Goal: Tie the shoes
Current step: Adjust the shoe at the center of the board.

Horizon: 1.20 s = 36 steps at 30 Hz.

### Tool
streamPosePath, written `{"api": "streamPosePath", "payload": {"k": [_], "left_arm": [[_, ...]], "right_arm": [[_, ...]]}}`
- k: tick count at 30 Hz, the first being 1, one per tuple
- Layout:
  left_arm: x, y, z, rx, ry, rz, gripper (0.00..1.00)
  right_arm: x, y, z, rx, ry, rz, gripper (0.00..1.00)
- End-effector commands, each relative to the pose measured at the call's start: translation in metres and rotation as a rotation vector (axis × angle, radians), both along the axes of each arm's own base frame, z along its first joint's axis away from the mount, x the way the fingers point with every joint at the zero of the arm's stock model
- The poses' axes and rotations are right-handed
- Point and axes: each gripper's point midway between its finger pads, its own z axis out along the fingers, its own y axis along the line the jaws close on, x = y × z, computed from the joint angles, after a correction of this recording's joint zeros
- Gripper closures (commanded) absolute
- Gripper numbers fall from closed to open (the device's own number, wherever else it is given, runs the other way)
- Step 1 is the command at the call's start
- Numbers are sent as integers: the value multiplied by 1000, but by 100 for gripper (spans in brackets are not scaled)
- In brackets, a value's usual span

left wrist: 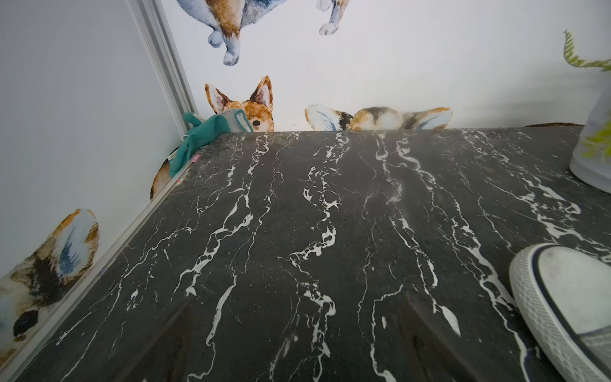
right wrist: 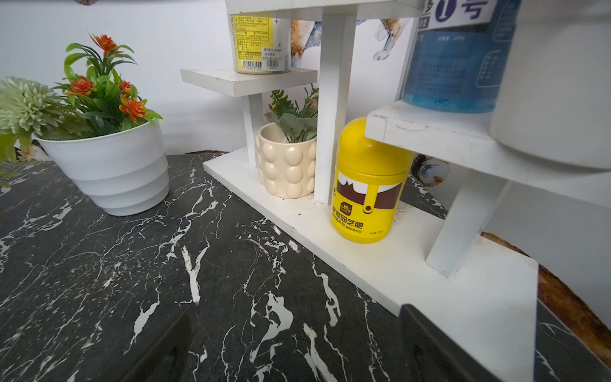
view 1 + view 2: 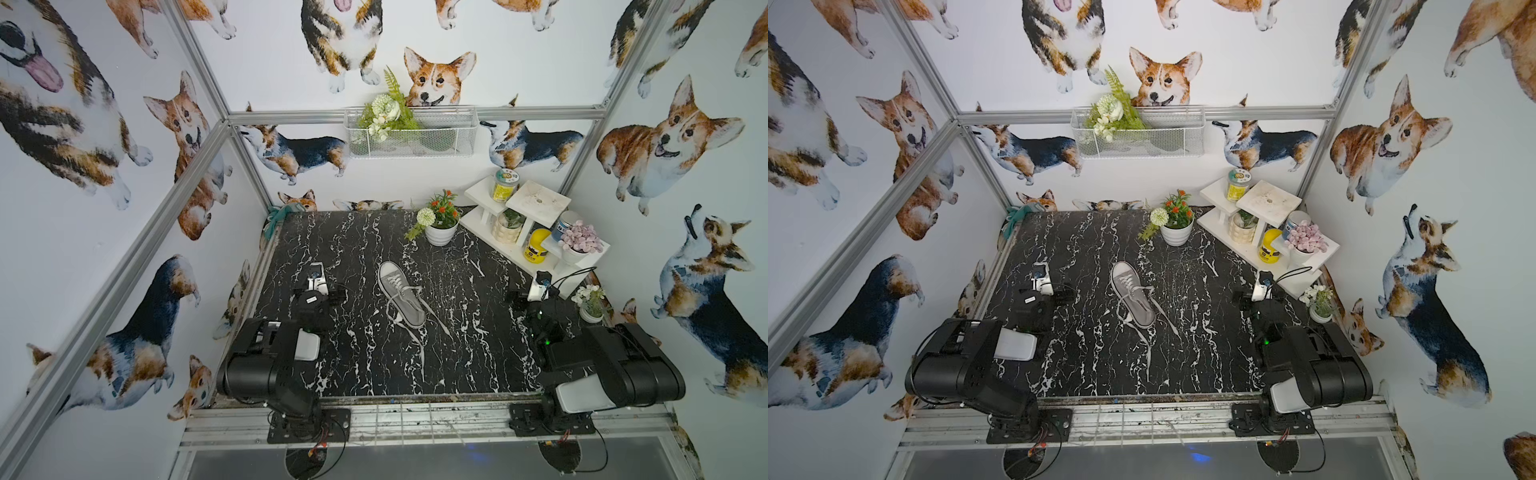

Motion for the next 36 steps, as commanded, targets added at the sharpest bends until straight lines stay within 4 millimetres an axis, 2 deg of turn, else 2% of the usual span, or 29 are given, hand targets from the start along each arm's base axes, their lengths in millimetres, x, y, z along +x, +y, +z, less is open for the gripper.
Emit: {"api": "streamPosePath", "payload": {"k": [1,18,21,26,28,30,32,34,36], "left_arm": [[1,1,6,1,-26,7,0],[1,1,6,0,-27,6,0],[-1,5,12,-7,-38,30,0],[6,10,34,-40,40,74,0],[10,7,44,-118,53,72,0],[13,-10,53,-202,54,-1,0],[14,-28,58,-345,66,-59,1],[12,-51,59,-488,96,-135,5],[2,-78,52,-604,168,-221,9]], "right_arm": [[3,1,8,8,-30,8,0],[3,-3,8,18,-29,-2,0],[1,7,16,-3,-49,49,0],[11,14,38,8,22,29,0],[12,30,55,89,2,97,1],[9,49,76,139,-16,181,2],[7,74,86,198,11,292,3],[1,98,93,300,43,403,3],[-8,127,88,415,118,528,6]]}}
